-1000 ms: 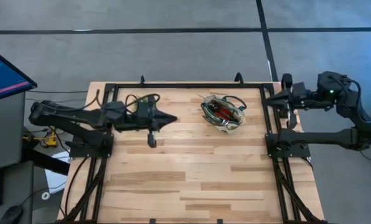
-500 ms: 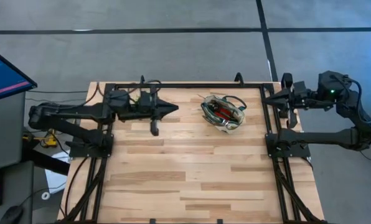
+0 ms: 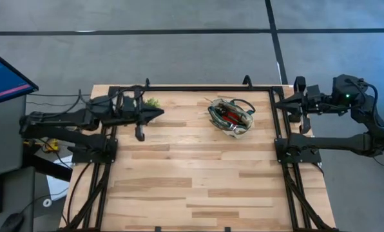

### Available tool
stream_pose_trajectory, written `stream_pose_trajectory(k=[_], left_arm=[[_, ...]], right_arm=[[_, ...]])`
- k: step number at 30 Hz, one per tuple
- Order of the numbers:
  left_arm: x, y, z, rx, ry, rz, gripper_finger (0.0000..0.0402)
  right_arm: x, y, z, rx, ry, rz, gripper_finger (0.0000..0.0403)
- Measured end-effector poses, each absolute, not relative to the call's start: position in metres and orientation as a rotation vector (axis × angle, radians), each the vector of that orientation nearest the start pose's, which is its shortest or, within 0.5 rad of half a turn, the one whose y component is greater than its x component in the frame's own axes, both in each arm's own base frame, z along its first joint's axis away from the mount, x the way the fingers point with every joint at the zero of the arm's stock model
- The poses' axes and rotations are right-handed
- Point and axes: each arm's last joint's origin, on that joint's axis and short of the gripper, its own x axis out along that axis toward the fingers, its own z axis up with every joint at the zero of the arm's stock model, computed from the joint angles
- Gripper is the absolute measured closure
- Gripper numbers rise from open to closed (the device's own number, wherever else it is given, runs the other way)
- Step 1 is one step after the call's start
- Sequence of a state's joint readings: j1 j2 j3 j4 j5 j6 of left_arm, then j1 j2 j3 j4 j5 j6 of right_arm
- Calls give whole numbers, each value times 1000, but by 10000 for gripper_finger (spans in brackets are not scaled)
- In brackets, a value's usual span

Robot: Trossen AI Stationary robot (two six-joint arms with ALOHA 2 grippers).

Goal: Pick & Place Garden tools in Gardening bag
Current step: Return to Home Position

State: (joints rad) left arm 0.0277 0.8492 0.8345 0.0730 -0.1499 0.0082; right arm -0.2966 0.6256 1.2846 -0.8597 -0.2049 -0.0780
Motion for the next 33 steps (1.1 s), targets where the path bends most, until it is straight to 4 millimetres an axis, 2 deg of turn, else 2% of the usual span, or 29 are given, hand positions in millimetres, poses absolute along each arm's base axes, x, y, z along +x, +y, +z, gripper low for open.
stream_pose_trajectory(k=[8,18,24,33], left_arm=[[145,9,318,-76,-179,186,399],[100,7,294,-85,-327,180,399],[90,7,284,-52,-363,185,399],[85,7,258,-89,-366,193,399]], right_arm=[[56,-11,436,-28,197,-84,403],[56,-11,436,-28,198,-85,403],[56,-11,436,-28,197,-85,403],[56,-11,436,-37,198,-84,403]])
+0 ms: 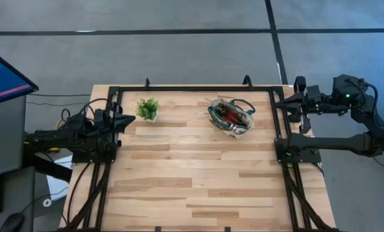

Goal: Pick & Place Garden tools in Gardening bag
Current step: Return to Home Position

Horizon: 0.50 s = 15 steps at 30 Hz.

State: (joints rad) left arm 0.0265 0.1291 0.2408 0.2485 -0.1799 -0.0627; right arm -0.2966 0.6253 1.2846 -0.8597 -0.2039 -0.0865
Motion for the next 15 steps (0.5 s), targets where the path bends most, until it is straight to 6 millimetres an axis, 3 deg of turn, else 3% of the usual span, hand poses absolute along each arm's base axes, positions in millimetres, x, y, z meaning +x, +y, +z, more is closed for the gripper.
stream_pose_trajectory(k=[6,15], left_arm=[[85,8,242,-139,-361,187,399],[89,8,224,-171,-339,184,399]], right_arm=[[55,-11,436,-39,197,-84,403],[21,-1,438,-63,101,-114,403]])
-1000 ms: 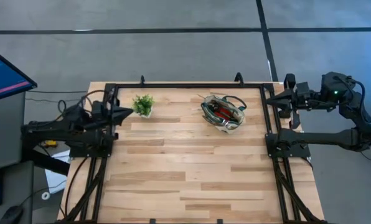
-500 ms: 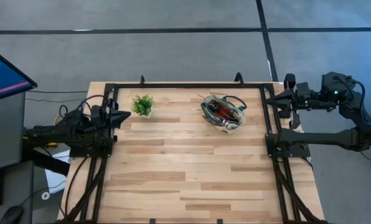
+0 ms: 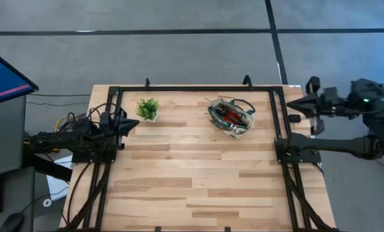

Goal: Pick & Place Garden tools in Gardening bag
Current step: Return to Home Position

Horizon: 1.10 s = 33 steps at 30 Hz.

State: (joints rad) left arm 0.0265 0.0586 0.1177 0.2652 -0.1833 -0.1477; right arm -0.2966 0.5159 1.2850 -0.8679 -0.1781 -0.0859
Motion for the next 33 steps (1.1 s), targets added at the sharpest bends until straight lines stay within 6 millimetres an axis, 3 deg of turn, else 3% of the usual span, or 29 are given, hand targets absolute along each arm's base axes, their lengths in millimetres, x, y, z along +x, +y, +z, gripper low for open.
stream_pose_trajectory(k=[9,16,23,33], left_arm=[[91,8,215,-190,-330,181,399],[91,8,216,-196,-339,179,399],[91,8,216,-196,-338,178,399],[91,8,216,-196,-337,177,399]], right_arm=[[-25,12,435,-64,-41,-167,403],[-48,18,428,-71,-88,-174,403],[-55,21,416,-46,-98,-172,403],[-52,20,374,-54,-140,-172,403]])
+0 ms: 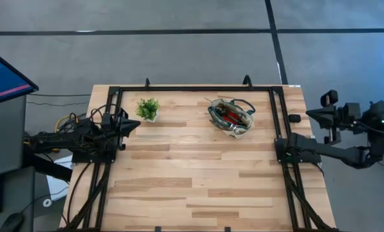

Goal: Pick & Place Garden tools in Gardening bag
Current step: Return to Home Position

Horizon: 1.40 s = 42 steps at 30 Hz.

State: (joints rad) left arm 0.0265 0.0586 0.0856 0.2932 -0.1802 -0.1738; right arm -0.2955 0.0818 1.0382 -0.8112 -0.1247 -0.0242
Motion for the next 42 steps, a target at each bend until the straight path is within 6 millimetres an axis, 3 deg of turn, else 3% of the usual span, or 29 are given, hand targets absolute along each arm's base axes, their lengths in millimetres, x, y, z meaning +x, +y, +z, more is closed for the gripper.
stream_pose_trajectory(k=[3,14,25,35,42], left_arm=[[91,8,216,-215,-338,174,399],[91,7,215,-213,-329,171,399],[92,8,213,-209,-311,175,399],[96,8,197,-208,-261,180,399],[99,8,187,-197,-233,190,399]], right_arm=[[-62,22,363,-61,-212,-194,403],[-48,16,354,-29,-170,-192,403],[0,3,323,5,-141,-185,403],[49,-11,275,33,-164,-183,403],[79,-19,221,73,-128,-183,403]])
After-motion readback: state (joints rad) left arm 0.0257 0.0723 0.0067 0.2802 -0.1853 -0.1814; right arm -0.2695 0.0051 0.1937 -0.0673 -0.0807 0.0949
